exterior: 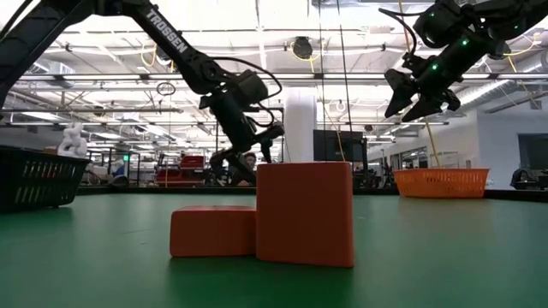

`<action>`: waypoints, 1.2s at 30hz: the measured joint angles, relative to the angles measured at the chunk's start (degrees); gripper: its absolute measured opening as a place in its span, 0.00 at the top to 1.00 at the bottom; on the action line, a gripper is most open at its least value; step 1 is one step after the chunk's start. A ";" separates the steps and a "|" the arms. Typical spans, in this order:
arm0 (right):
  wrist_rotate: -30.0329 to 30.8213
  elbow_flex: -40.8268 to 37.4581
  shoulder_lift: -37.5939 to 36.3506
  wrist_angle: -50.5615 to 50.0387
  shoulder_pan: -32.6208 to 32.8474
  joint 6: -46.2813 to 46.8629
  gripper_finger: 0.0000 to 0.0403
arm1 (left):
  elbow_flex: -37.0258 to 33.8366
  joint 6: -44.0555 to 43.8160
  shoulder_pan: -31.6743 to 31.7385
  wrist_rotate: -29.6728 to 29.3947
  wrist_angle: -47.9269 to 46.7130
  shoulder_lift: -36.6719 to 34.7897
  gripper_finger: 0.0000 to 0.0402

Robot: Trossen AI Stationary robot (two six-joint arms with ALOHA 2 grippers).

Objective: Sort & place blocks by color
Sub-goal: Put the blue wooden block into the blue basket

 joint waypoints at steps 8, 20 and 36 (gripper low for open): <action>-0.02 0.00 0.00 0.00 0.00 0.00 0.39 | 0.09 -0.05 0.39 2.60 -1.73 -0.13 0.59; -0.02 0.00 0.00 0.00 0.02 0.00 0.39 | -0.33 1.82 -0.17 6.24 -4.40 0.20 0.64; 0.00 0.00 0.00 0.00 0.01 0.00 0.39 | -0.13 9.82 -0.05 6.60 0.75 -0.11 0.72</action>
